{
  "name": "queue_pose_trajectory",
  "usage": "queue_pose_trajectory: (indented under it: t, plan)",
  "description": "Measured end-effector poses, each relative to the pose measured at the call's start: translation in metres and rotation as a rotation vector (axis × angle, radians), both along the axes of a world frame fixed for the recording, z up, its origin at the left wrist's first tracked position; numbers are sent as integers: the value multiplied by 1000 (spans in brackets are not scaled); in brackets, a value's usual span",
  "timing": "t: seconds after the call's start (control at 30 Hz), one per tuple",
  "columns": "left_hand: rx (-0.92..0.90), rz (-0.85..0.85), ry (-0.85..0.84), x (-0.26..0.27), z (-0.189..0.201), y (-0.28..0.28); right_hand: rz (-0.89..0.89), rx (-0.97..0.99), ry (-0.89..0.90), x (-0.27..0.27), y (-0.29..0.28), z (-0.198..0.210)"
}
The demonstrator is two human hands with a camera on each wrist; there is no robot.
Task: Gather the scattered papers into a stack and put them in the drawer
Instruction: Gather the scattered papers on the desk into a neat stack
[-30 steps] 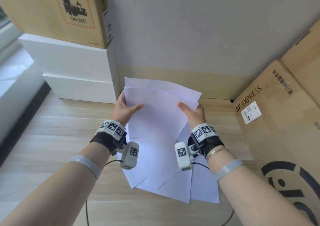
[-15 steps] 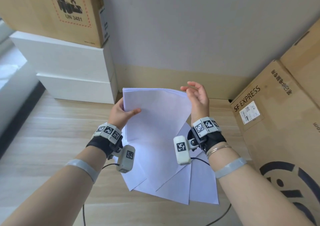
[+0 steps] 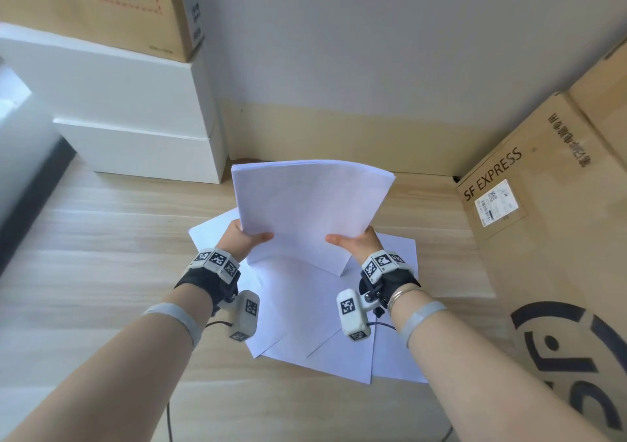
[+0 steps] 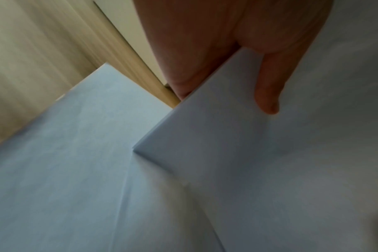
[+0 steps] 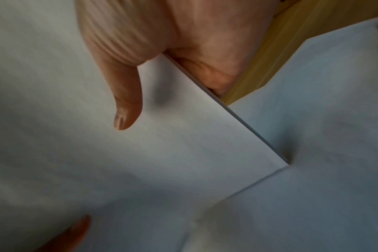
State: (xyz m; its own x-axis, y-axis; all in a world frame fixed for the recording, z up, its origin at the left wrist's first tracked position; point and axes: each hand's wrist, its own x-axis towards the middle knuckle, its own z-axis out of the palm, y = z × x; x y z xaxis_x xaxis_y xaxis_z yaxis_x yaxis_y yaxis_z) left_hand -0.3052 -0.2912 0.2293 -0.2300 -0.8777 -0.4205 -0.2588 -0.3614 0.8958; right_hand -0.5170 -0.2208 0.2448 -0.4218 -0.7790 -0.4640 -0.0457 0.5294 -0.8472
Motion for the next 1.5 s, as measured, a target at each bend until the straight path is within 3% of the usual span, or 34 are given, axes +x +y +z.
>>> queue_pose_trajectory:
  t: [0.1, 0.23, 0.37, 0.5, 0.6, 0.73, 1.07, 1.33, 1.5]
  plan:
    - [-19, -6, -64, -5, -5, 5, -31, 108, 48, 3, -1, -23]
    - [-65, 9, -94, -10, -1, 1, -123, 33, 60, 6, -10, -19]
    - [12, 19, -96, 2, -2, -6, 50, 22, 153, 7, -21, -13]
    - [99, 88, -104, 21, -13, -4, 241, 168, 214, 9, -33, -22]
    - [159, 151, -103, 45, -28, -3, 223, 144, 153, 9, -34, -39]
    - [236, 237, -154, 82, -46, -2, 342, 268, 468, -7, -28, -66]
    - [265, 273, -138, 115, -58, 17, 971, 334, 934, 12, -59, -74]
    - [317, 332, -75, 127, -69, 21, 1015, 350, 1167, 8, -69, -73]
    - [334, 323, -70, 129, -69, 20, 1097, 482, 1220, 7, -72, -69]
